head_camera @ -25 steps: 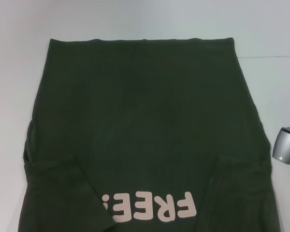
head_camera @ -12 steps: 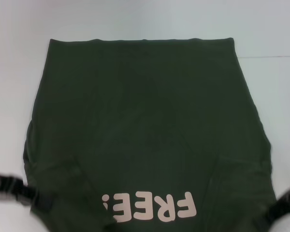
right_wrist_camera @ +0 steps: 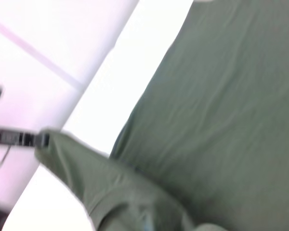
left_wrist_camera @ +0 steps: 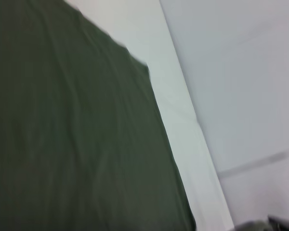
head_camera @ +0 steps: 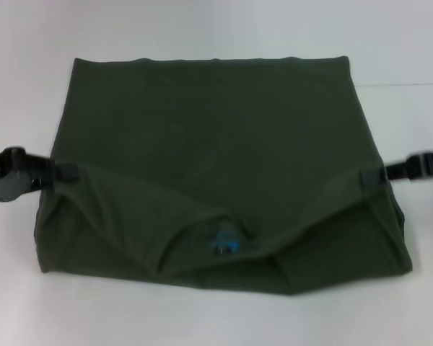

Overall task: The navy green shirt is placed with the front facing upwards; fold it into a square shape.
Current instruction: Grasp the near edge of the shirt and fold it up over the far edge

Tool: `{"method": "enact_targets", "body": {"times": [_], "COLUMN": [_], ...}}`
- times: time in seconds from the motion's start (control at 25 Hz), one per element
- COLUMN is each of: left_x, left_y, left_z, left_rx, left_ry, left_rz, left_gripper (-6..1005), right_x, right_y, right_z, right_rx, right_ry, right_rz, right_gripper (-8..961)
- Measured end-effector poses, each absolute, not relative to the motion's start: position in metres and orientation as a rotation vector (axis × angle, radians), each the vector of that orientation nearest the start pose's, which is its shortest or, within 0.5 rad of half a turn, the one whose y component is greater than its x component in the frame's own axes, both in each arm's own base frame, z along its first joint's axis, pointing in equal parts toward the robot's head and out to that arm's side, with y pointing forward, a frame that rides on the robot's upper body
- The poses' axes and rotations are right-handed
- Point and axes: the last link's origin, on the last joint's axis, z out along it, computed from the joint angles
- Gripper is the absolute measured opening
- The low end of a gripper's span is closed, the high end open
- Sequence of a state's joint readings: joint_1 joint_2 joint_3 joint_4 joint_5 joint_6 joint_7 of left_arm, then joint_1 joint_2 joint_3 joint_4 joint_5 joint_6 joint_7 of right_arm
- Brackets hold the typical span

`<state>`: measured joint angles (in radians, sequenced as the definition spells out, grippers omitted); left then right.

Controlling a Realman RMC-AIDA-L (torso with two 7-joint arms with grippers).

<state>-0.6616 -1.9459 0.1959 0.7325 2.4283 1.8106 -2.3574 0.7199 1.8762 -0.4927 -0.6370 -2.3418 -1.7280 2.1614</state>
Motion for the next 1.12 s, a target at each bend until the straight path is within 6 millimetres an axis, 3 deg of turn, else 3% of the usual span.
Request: {"method": "enact_targets", "body": {"times": [0.2, 0.52, 0.8, 1.12], "left_x": [-0.296, -0.308, -0.303, -0.293], "left_y": [0.357, 0.362, 0.368, 0.379], "left_z": [0.064, 0.045, 0.049, 0.032], "left_rx": [-2.018, -1.854, -1.804, -1.806], "left_ry": [-1.879, -1.828, -1.751, -1.689], "left_rz": [-0.937, -1.045, -1.177, -1.161], "left_gripper": [31, 30, 31, 31], "right_x": [0.267, 0.282, 0.286, 0.285], "right_y": [0.386, 0.401, 0.404, 0.408], "right_z": [0.07, 0.065, 0.071, 0.067], "right_rx": [-2.38, -2.108, -1.995, -1.927], "right_ry": [1.509, 1.454, 1.4, 1.376], "right_rz": [0.623, 0.8, 0.927, 0.989], "right_gripper": [56, 56, 56, 56]}}
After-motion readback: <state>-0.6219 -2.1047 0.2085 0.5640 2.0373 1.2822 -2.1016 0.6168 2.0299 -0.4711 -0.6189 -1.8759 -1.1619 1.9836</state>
